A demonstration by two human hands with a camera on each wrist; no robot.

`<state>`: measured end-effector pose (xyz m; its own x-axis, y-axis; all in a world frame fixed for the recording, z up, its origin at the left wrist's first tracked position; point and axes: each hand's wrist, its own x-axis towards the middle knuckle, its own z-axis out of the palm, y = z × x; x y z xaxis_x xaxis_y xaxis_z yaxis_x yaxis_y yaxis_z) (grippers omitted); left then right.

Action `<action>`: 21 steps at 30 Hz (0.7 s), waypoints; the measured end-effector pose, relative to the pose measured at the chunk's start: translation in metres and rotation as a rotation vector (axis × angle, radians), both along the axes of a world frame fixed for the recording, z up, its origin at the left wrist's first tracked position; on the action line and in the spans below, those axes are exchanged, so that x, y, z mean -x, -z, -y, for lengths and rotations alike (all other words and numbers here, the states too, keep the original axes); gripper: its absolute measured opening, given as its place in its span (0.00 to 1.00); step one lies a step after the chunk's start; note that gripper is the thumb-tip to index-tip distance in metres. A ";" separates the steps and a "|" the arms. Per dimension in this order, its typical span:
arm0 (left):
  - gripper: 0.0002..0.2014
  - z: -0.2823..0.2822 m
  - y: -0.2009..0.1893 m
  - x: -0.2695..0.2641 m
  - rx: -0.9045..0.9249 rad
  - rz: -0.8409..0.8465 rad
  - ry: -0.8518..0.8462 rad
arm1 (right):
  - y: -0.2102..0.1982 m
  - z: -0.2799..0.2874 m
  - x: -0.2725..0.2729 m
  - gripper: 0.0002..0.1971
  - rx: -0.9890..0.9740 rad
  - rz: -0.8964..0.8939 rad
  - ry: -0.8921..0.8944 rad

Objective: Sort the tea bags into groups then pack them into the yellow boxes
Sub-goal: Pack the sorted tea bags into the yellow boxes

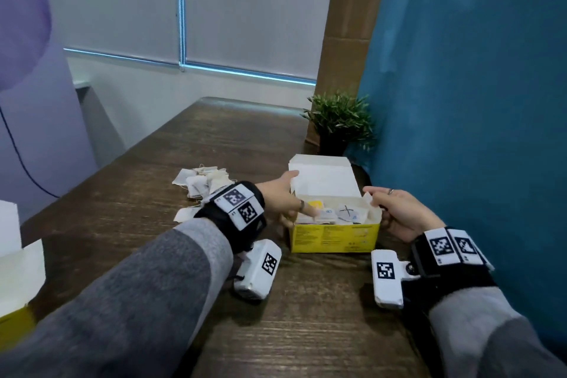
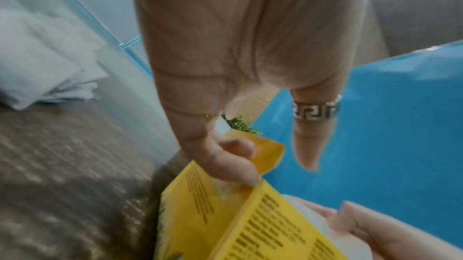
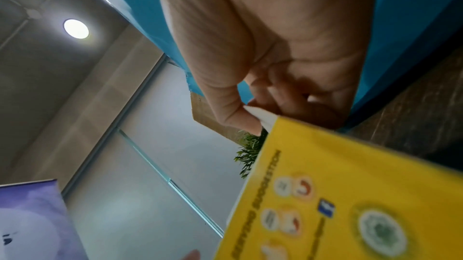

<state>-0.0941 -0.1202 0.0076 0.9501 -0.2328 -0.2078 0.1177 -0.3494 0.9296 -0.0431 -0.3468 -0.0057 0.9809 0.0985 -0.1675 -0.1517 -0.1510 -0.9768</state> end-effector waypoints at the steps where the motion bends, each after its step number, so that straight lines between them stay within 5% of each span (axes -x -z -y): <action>1: 0.30 -0.001 0.002 -0.007 0.094 -0.013 -0.044 | 0.002 0.002 -0.003 0.14 -0.003 0.000 -0.014; 6: 0.34 -0.008 0.011 -0.032 0.204 -0.018 -0.193 | 0.012 0.003 -0.020 0.17 -0.077 0.009 -0.081; 12: 0.48 -0.008 0.019 -0.051 -0.114 0.073 -0.128 | 0.021 0.004 -0.021 0.11 -0.093 -0.041 -0.223; 17: 0.44 -0.016 0.023 -0.053 -0.006 0.132 -0.098 | 0.025 0.005 -0.019 0.21 -0.162 0.046 -0.188; 21: 0.23 -0.020 0.023 -0.047 0.030 0.186 -0.076 | 0.022 0.004 -0.012 0.13 -0.128 0.117 -0.250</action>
